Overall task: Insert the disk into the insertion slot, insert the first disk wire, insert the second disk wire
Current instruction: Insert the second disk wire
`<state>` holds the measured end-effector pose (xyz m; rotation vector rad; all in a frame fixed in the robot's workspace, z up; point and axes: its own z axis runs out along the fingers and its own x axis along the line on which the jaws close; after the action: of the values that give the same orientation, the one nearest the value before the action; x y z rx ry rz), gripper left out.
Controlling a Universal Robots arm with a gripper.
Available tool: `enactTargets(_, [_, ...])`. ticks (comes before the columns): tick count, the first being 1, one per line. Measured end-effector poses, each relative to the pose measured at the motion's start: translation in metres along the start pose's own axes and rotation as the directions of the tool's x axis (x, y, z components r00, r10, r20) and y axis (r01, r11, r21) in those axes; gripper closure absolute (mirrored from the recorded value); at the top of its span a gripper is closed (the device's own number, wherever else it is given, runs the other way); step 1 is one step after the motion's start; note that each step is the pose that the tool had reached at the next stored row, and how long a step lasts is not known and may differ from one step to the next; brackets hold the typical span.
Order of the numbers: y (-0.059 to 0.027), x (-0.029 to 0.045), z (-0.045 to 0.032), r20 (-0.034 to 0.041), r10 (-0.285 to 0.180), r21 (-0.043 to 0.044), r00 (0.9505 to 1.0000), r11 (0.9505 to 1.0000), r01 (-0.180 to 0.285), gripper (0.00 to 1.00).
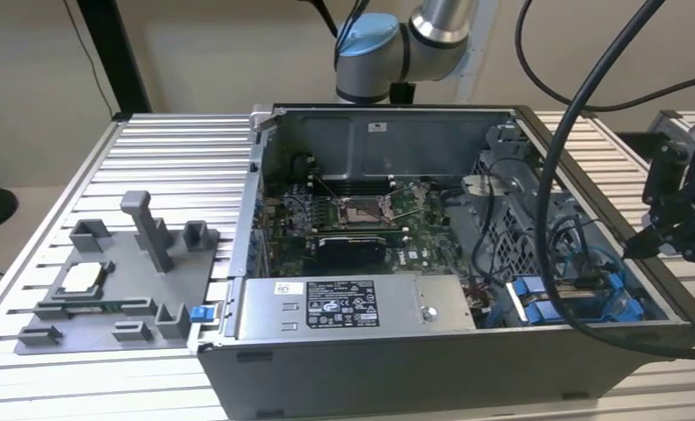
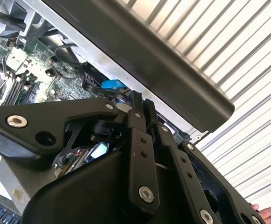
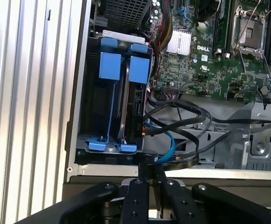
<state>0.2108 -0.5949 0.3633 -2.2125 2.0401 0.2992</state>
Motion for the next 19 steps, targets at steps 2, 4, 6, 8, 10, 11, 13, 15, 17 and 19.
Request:
enactTargets(2, [0.0000, 0.0000, 0.0000, 0.0026, 0.003, 0.0009, 1.0000, 1.0000, -0.003, 0.00])
enactTargets(4, [0.0000, 0.0004, 0.0003, 0.0054, 0.006, 0.0019, 1.0000, 1.0000, -0.006, 0.00])
enactTargets(6, [0.0000, 0.0006, 0.0008, 0.0095, 0.012, 0.0035, 0.9999, 0.9999, -0.012, 0.00])
enactTargets(8, [0.0000, 0.0010, 0.0009, 0.0185, 0.019, 0.0059, 0.9996, 0.9998, -0.020, 0.00])
enactTargets(10, [0.0000, 0.0014, 0.0009, 0.0312, 0.026, 0.0081, 0.9992, 0.9996, -0.026, 0.00])
enactTargets(11, [0.0001, 0.0017, 0.0008, 0.0357, 0.029, 0.0091, 0.9989, 0.9995, -0.029, 0.00])
enactTargets(13, [0.0001, 0.0022, 0.0007, 0.0425, 0.036, 0.0111, 0.9984, 0.9993, -0.037, 0.00])
enactTargets(15, [0.0002, 0.0028, 0.0006, 0.0481, 0.043, 0.0130, 0.9979, 0.9990, -0.044, 0.00])
enactTargets(17, [0.0003, 0.0036, 0.0005, 0.0542, 0.051, 0.0150, 0.9972, 0.9985, -0.052, 1.00])
enactTargets(19, [0.0003, 0.0044, 0.0004, 0.0601, 0.058, 0.0167, 0.9965, 0.9981, -0.059, 1.00])
